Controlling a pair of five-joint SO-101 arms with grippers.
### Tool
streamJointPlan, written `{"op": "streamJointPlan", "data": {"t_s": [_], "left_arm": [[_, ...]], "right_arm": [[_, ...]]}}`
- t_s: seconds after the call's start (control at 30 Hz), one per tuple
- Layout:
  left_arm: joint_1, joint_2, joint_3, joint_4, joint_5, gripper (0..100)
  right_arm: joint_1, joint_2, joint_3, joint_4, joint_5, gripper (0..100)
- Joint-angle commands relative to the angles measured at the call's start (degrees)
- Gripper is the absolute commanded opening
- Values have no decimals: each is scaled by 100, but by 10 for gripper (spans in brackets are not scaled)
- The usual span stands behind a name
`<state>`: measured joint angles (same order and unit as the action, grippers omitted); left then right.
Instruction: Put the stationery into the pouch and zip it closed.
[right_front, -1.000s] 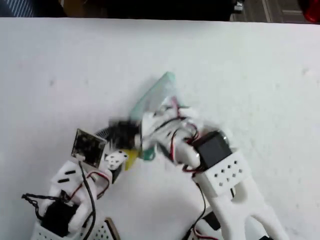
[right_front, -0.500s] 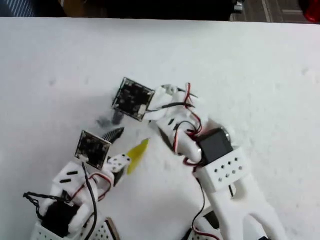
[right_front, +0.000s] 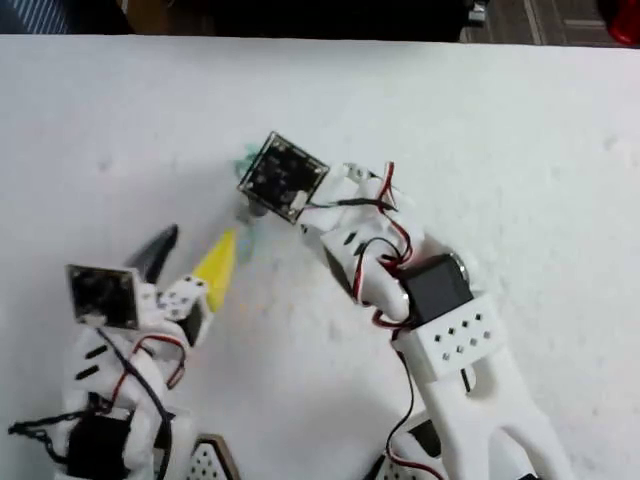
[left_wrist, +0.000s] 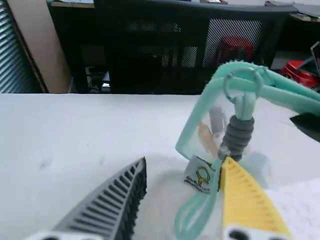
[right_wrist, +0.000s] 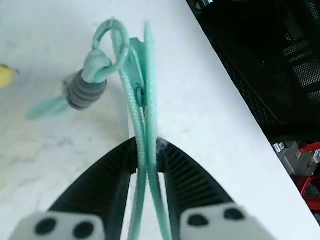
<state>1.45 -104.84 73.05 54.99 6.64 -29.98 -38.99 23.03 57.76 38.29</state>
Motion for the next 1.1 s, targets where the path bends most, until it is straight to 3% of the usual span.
{"op": "streamJointPlan", "data": {"t_s": [0.0,0.17,0.43,0.73,0.83,1.07], "left_arm": [[-347,31,-308,-246,62,257],[-365,40,-88,-835,62,256],[725,40,-255,-949,35,217],[2018,40,-1345,615,0,230],[2290,40,-1266,659,-563,231],[1859,31,-1257,712,-879,226]], "right_arm": [[-40,-163,-44,-127,-88,18],[-426,-699,-35,215,167,18],[-1253,-1297,325,690,229,18],[-1007,-1604,695,646,229,18],[-936,-1516,686,646,229,18],[-716,-1543,659,400,229,18]]}}
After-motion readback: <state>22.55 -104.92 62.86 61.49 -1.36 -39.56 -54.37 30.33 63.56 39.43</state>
